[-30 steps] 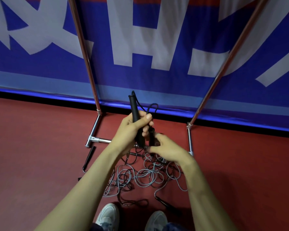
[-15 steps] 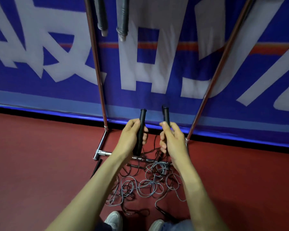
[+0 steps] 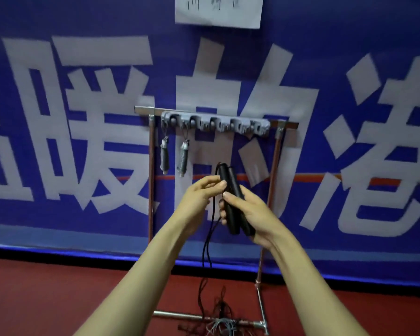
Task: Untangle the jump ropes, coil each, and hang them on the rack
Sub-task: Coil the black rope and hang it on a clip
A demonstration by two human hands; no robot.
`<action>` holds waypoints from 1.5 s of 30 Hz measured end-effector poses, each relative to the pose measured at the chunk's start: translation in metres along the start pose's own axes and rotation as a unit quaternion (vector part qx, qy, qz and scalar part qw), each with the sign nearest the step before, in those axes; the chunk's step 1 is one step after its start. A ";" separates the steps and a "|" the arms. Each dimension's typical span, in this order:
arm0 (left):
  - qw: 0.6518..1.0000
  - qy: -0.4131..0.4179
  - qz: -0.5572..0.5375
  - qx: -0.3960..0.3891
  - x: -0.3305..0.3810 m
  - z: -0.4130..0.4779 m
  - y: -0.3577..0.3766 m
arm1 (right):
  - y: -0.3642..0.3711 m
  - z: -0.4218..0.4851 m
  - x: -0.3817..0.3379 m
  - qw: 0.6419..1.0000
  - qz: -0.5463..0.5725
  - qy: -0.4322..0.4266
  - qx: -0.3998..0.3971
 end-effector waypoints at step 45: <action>0.930 0.083 0.328 -0.144 0.204 0.043 0.019 | 0.012 -0.007 -0.103 0.985 0.051 0.041 -0.161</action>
Point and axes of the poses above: each hand's wrist, its own z-axis towards the middle knuckle, its own y-axis out of the palm, x = y × z, the point moved 8 cm from there along z, towards the middle knuckle, and after that the axes turned 15 degrees about -x, right-handed, at the moved point
